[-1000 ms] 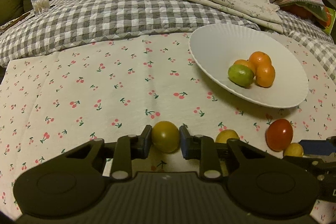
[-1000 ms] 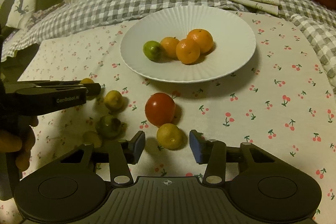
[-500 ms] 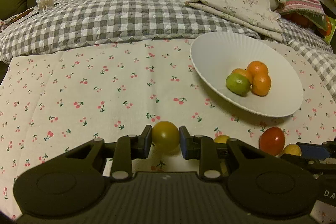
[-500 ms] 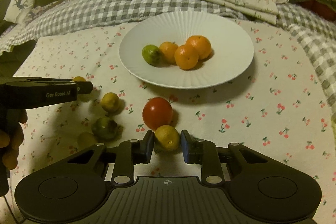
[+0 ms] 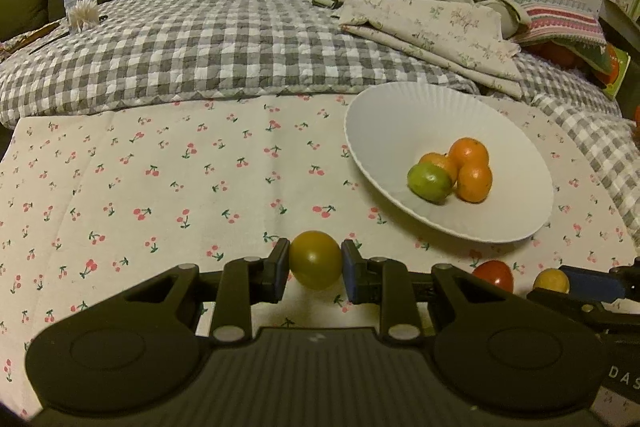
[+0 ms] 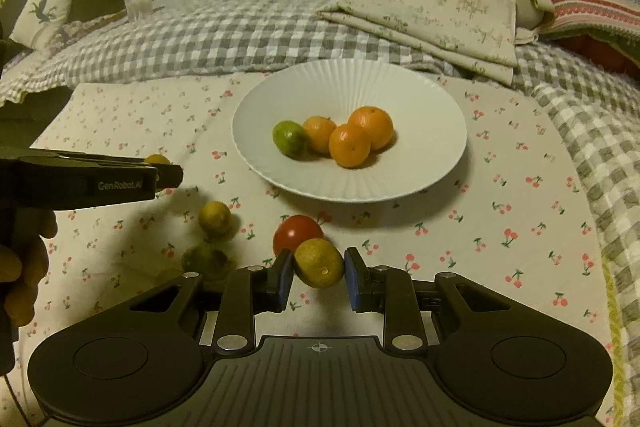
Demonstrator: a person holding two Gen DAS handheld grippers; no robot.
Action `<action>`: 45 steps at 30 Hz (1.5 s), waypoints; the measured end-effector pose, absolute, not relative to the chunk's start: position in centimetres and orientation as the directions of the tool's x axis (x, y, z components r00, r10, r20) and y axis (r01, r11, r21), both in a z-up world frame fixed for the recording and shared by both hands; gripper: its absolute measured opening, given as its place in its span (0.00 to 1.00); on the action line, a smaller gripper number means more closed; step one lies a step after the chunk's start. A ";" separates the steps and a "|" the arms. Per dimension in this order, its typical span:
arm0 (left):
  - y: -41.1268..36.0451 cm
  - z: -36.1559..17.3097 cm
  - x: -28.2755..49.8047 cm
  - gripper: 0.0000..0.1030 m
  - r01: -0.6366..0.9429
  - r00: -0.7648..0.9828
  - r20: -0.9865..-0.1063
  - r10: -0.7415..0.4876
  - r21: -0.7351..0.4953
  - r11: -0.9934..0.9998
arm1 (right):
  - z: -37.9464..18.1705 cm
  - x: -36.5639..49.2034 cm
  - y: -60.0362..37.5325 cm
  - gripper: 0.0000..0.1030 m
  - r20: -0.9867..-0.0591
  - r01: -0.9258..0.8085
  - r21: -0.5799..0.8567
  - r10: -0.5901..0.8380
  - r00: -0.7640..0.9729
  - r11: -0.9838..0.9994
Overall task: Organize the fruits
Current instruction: 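Carry both yellow fruits into the white bowl and open both tools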
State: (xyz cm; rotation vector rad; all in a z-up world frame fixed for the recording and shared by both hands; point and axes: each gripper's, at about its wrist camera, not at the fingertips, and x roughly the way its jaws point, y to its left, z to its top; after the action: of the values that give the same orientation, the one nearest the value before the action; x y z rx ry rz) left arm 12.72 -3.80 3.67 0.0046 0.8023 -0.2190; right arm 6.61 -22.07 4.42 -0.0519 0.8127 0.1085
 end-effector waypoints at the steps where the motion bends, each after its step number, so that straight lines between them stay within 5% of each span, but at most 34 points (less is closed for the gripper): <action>1: -3.8 3.8 12.7 0.25 0.197 0.676 -0.710 -0.196 -0.082 0.977 | 4.5 6.6 -22.1 0.25 -0.723 -0.115 -0.008 0.074 0.687 0.993; 26: -7.6 5.5 12.9 0.25 0.350 0.719 -0.604 -0.344 -0.113 0.930 | 6.8 7.4 -24.9 0.25 -0.628 -0.046 0.005 0.039 0.777 0.999; 45: -12.1 2.7 14.4 0.25 0.478 0.667 -0.632 -0.395 -0.044 0.877 | 5.4 11.8 -27.5 0.25 -0.610 -0.024 0.098 0.079 0.789 0.995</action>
State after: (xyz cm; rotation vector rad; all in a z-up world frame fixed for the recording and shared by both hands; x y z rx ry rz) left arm 14.41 -12.05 2.67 0.1294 0.6809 -0.4943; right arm 11.77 -27.49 5.42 0.0870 0.6600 0.0558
